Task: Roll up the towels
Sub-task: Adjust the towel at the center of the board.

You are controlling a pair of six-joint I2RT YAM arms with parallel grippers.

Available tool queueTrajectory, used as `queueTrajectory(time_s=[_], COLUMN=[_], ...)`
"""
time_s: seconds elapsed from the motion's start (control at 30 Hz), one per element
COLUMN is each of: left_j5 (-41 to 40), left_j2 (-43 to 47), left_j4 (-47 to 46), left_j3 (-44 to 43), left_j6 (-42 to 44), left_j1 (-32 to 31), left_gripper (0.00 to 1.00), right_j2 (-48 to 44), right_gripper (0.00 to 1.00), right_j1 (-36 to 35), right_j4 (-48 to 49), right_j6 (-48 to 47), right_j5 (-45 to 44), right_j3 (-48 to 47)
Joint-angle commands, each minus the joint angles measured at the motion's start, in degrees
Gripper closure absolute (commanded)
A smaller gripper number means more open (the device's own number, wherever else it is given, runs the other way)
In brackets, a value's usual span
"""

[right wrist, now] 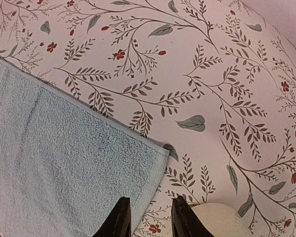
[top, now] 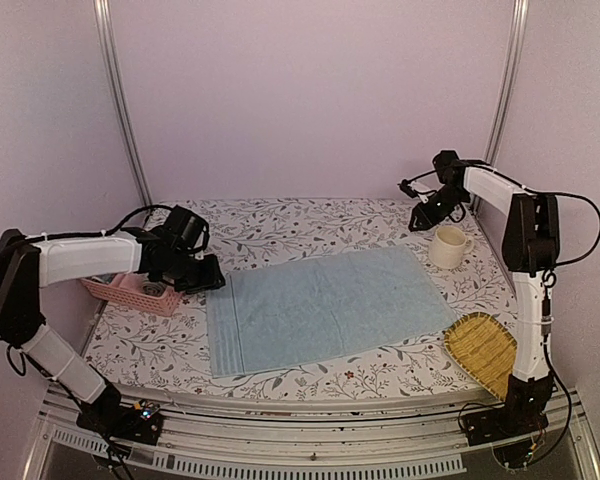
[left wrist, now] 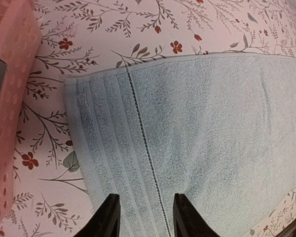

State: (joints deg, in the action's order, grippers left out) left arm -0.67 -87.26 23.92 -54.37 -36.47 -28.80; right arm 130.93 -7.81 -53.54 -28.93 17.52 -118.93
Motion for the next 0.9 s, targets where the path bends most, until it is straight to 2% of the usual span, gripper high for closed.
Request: queueTrajectory(time_s=[0.0, 0.2, 0.4, 0.67, 0.87], left_j5=[2.11, 3.51, 5.69, 5.23, 5.00], left_j2=[-2.56, -5.74, -7.72, -5.89, -4.22], left_j4=[-2.22, -4.88, -5.77, -5.46, -5.56], left_j3=[-0.91, -0.66, -1.25, -0.71, 0.04], left_j6=[2.89, 3.33, 3.86, 3.58, 4.11], left_j1=[2.06, 3.17, 3.22, 3.22, 3.22], left_gripper=[0.60, 0.52, 0.52, 0.53, 0.53], right_j2=[6.11, 10.16, 12.12, 13.79, 9.98], right_gripper=[0.67, 0.66, 0.66, 0.65, 0.65], right_j1=[-0.09, -0.51, -0.78, -2.00, -5.45], right_j4=[-0.10, 0.63, 1.41, 1.76, 2.64], right_j6=[2.26, 2.71, 3.33, 3.29, 2.33], right_j5=[0.09, -0.08, -0.16, -2.95, -6.28], right_j3=[-3.38, -4.20, -4.34, -5.85, -5.95])
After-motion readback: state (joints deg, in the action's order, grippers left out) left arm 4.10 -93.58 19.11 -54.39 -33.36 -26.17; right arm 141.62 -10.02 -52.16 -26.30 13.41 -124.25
